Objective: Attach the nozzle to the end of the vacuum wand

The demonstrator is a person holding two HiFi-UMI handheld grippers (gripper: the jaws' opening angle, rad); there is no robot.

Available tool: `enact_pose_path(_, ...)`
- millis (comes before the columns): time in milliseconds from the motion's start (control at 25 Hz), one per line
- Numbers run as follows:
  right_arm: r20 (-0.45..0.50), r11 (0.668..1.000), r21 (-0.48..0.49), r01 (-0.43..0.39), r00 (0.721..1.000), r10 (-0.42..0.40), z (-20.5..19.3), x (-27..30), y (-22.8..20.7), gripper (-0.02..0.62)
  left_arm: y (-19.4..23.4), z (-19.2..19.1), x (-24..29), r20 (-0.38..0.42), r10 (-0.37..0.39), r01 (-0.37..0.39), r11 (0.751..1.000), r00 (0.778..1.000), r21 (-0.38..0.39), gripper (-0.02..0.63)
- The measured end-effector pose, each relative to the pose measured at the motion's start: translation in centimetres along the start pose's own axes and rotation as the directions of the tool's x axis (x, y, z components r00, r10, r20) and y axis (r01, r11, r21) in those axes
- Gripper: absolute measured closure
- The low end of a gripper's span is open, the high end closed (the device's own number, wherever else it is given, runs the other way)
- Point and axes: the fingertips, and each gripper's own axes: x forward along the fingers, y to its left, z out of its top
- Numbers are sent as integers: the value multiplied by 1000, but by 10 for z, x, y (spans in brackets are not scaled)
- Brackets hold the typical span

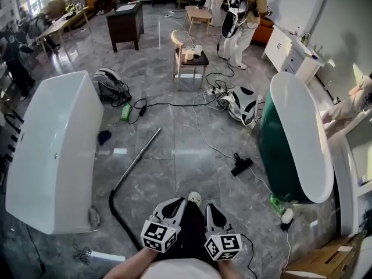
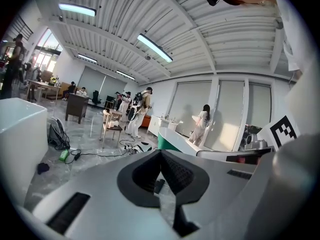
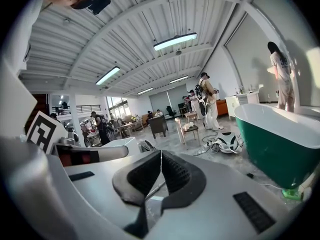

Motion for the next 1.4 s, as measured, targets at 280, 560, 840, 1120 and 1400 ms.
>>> enact_pose_path(280,20,1000,4,-19,1000,19,34,57,-28,580,37,25,46,-4,68,-68,997,998,-23,597)
enact_pose_path(560,-27,995,74,60,998,-58,72,123,-94,580,63,63,111,23,100,-99,995,995,-29,597)
enact_pose_path(840,-35,995,96,20,999,-16,97,167,-129,580,84,86,158,70,153,-150,987,986,-48,597)
enact_pose_path(1120,-62,991,137,8,998,0,90,200,-165,580,96,82,193,80,205,-201,978,975,-59,597)
enact_pose_path(1400,-94,984,178,1,995,16,87,217,-184,581,97,76,209,42,218,-216,975,975,-55,597)
